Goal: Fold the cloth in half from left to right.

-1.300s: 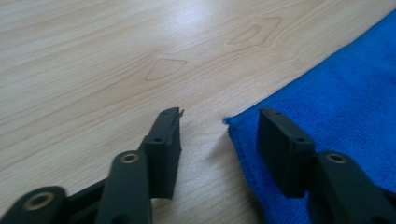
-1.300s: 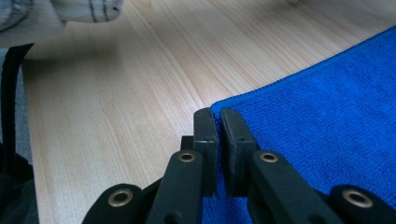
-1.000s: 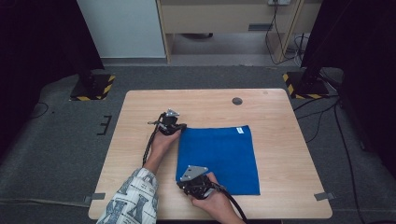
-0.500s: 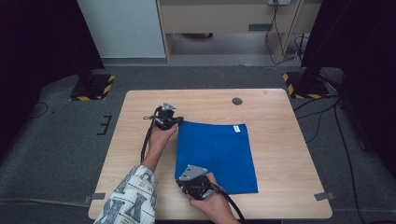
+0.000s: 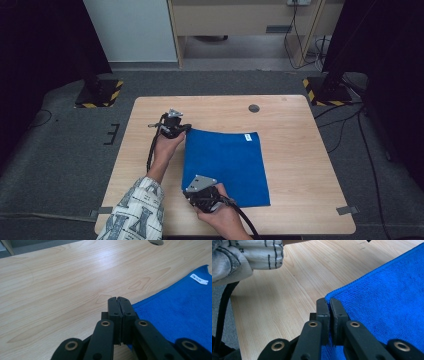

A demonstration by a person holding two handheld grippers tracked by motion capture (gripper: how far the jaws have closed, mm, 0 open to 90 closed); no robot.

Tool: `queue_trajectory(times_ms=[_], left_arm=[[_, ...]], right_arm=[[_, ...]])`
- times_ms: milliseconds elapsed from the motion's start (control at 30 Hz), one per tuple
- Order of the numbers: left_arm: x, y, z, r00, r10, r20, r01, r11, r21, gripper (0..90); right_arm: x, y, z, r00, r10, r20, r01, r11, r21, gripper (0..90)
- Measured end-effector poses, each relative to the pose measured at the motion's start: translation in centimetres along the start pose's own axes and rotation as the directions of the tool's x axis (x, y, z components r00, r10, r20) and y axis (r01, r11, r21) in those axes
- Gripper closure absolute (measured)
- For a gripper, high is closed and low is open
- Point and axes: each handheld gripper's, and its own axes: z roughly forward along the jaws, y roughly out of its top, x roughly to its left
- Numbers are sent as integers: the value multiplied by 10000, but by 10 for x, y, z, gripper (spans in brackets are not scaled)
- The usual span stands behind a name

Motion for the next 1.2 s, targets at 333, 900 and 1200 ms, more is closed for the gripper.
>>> queue_trajectory(times_ms=[333, 900, 1200], left_arm=[[12, -3, -7, 10000, -64, -72, 65, 10000, 44, 887], [30, -6, -20, 9988, -401, -298, 401, 9992, 4, 887], [3, 6, -2, 9994, -341, -95, 342, 9993, 122, 886]], right_arm=[[6, 8, 10, 9999, -114, -108, 114, 9999, 35, 868], [17, 23, 23, 9998, 86, -195, -92, 9995, -295, 867], [1, 15, 6, 9981, 575, -232, -587, 9967, -552, 869]])
